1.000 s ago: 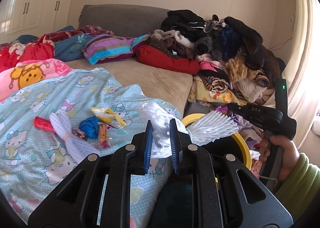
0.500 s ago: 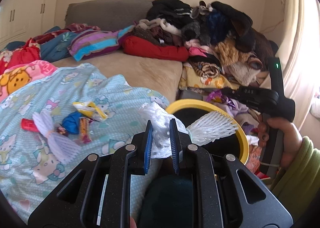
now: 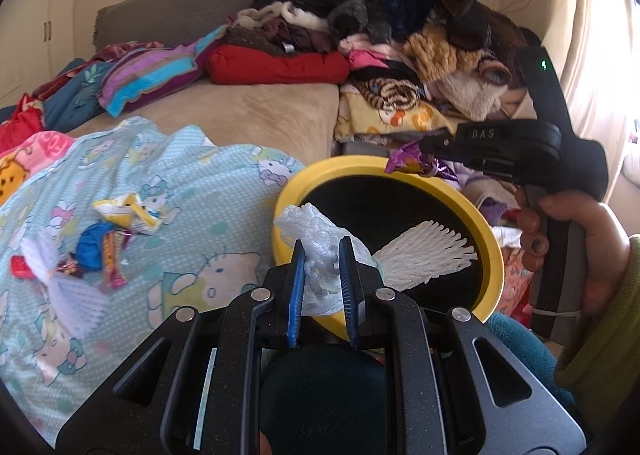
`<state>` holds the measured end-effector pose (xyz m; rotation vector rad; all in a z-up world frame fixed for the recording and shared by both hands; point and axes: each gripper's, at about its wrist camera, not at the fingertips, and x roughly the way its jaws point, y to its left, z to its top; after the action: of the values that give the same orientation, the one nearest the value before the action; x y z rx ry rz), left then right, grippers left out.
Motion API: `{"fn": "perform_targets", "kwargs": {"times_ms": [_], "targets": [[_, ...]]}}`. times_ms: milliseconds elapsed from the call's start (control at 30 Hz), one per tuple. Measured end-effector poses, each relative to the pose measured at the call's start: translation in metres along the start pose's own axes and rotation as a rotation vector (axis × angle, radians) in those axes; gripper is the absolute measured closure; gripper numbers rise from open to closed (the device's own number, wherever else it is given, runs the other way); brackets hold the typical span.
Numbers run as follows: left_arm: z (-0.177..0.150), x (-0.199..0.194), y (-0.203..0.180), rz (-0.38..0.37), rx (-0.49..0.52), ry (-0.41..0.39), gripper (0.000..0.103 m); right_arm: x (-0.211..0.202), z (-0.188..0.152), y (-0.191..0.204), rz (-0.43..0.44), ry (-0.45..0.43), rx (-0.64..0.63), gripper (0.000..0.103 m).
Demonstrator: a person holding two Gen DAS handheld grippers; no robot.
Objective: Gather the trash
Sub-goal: 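Open both grippers to drop the white mesh and purple wrapper into the bin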
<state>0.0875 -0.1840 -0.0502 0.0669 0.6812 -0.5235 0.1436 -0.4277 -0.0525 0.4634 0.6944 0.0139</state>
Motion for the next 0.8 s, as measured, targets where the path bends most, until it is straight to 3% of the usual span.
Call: {"fn": "perform_targets", "kwargs": {"times_ms": [167,233,267,333,433,533,800], "targets": [[0.001,0.018,-0.005,-0.020,-0.005,0.044,0.087,0.005,0.000,-0.006,0.004,0.017,0.020,0.094],[0.001,0.020,-0.002,-0.011,-0.026,0.044,0.068,0.007,-0.001,-0.009,-0.001,0.028,0.031,0.084],[0.001,0.019,0.000,-0.010,-0.039,0.037,0.063,0.008,-0.002,-0.009,-0.003,0.031,0.032,0.080],[0.002,0.014,0.006,0.001,-0.066,0.010,0.040,0.009,-0.003,-0.009,-0.005,0.034,0.031,0.069],[0.003,0.007,0.015,0.025,-0.095,-0.015,0.024,0.011,-0.005,-0.006,-0.006,0.038,0.029,0.067],[0.003,-0.001,0.026,0.055,-0.126,-0.040,0.018,0.012,-0.006,0.001,-0.006,0.042,0.012,0.065],[0.001,-0.025,0.053,0.146,-0.179,-0.102,0.014,0.011,-0.013,0.032,0.037,0.044,-0.036,0.056]]}}
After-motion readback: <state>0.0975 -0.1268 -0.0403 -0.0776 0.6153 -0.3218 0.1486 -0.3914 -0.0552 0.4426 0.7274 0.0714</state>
